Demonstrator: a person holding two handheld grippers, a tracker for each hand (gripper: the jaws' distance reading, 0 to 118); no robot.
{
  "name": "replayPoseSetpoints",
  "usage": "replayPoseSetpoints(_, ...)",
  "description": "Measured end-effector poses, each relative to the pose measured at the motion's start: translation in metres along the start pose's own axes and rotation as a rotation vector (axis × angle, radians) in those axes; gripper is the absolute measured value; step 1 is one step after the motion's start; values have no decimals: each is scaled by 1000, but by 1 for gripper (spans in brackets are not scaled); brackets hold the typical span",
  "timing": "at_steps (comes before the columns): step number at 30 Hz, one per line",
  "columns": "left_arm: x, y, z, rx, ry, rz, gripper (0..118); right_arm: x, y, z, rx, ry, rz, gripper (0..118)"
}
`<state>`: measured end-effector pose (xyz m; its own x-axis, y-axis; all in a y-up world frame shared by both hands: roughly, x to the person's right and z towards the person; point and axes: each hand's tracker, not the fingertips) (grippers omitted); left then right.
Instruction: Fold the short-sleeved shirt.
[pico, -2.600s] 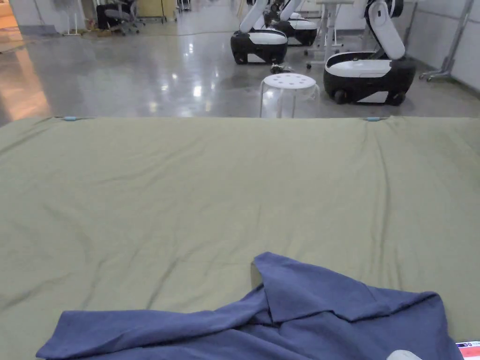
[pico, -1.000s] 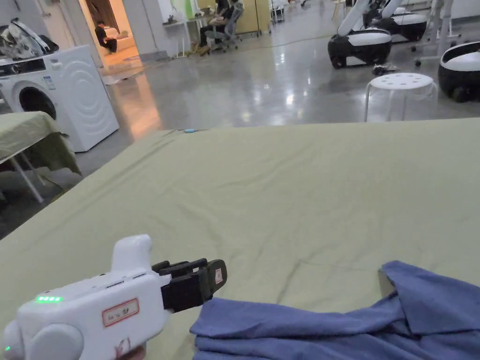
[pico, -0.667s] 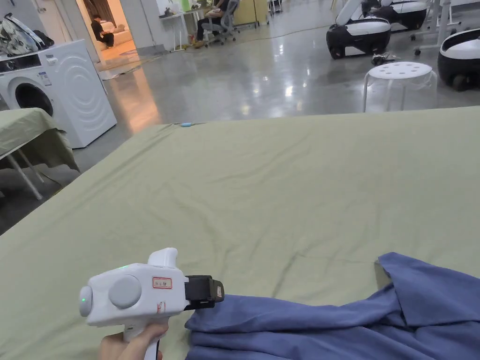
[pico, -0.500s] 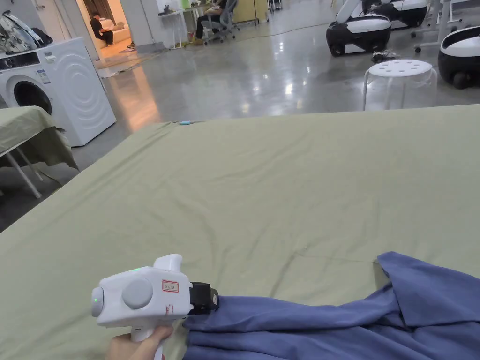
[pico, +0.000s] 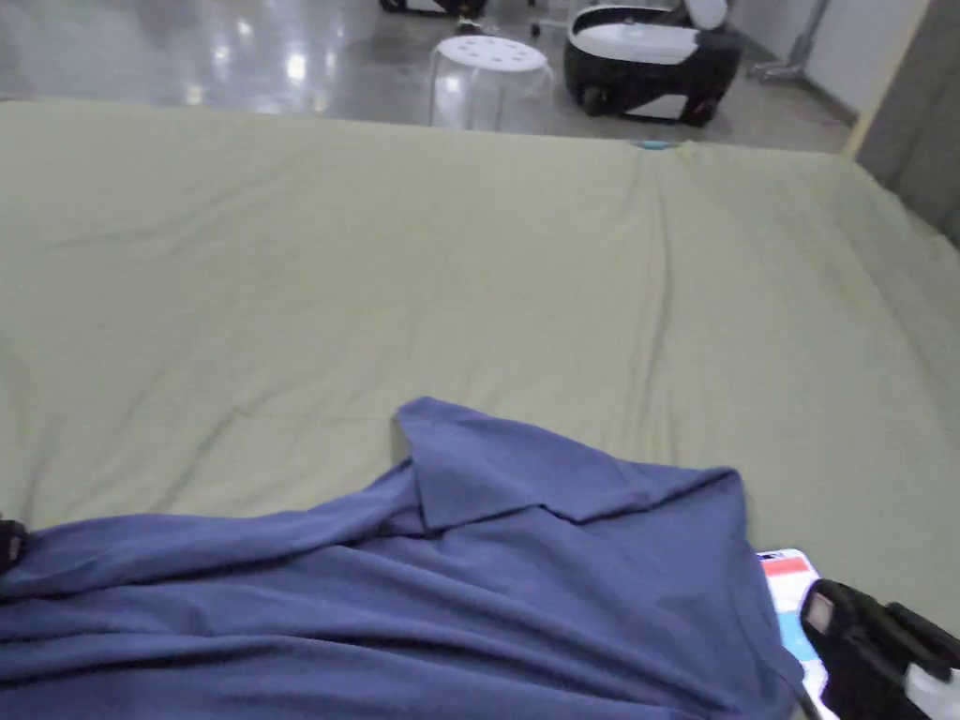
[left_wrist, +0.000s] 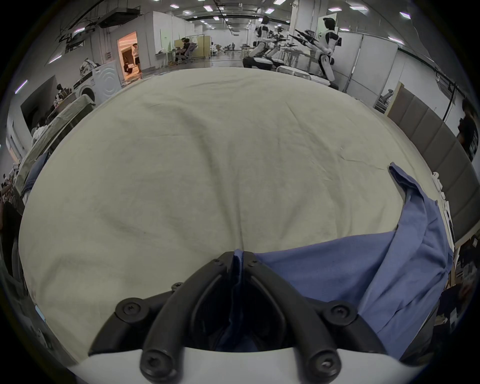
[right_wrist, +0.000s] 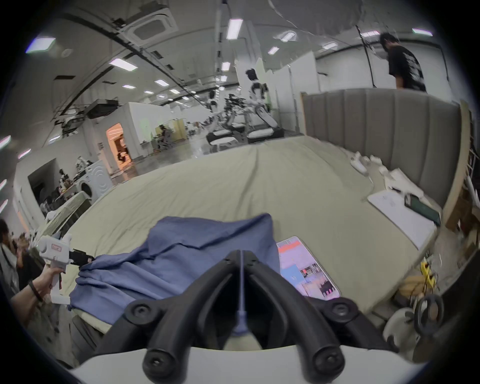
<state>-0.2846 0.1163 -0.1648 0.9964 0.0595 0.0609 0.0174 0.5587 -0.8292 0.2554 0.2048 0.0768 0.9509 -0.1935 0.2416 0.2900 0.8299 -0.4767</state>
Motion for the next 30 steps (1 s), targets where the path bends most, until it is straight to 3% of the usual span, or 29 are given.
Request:
replayPoseSetpoints(2,-1,0,-3,-2,6,-19,7,13,-11,-7,-87,25,-82,72)
replayPoseSetpoints(7,-1,-3,-5,1,12,-47,7,35,-48,-33,-175,22,-281,74)
replayPoseSetpoints(8,-4,-2,-8,3,12,-46,7,38,-54,-40,-194,18,-304,73)
replayPoseSetpoints(10,-9,-1,-9,4,6,-41,7,42,-63,-56,-258,1,-354,59)
replayPoseSetpoints(11,-11,-1,-9,4,3,-38,7,42,-68,-61,-273,9,-367,50)
replayPoseSetpoints(12,-4,-2,-3,5,0,-34,7,41,-70,-61,-234,-37,-327,31)
replayPoseSetpoints(13,-4,-4,-2,6,-4,-29,7,41,-69,-59,-221,-75,-277,23)
replayPoseSetpoints(15,-5,-6,-2,15,-3,-25,7,45,-70,-58,-214,9,-307,5)
replayPoseSetpoints(16,-4,-7,-2,21,-2,-27,7,46,-70,-58,-217,43,-349,5)
replayPoseSetpoints(20,-12,-10,16,74,-40,3,7,35,-65,-47,-160,7,-260,4)
replayPoseSetpoints(25,-11,-9,125,415,-98,30,6,19,-20,-23,-62,104,-187,4)
replayPoseSetpoints(30,-4,15,203,616,-144,-14,6,-14,41,-8,101,178,21,4)
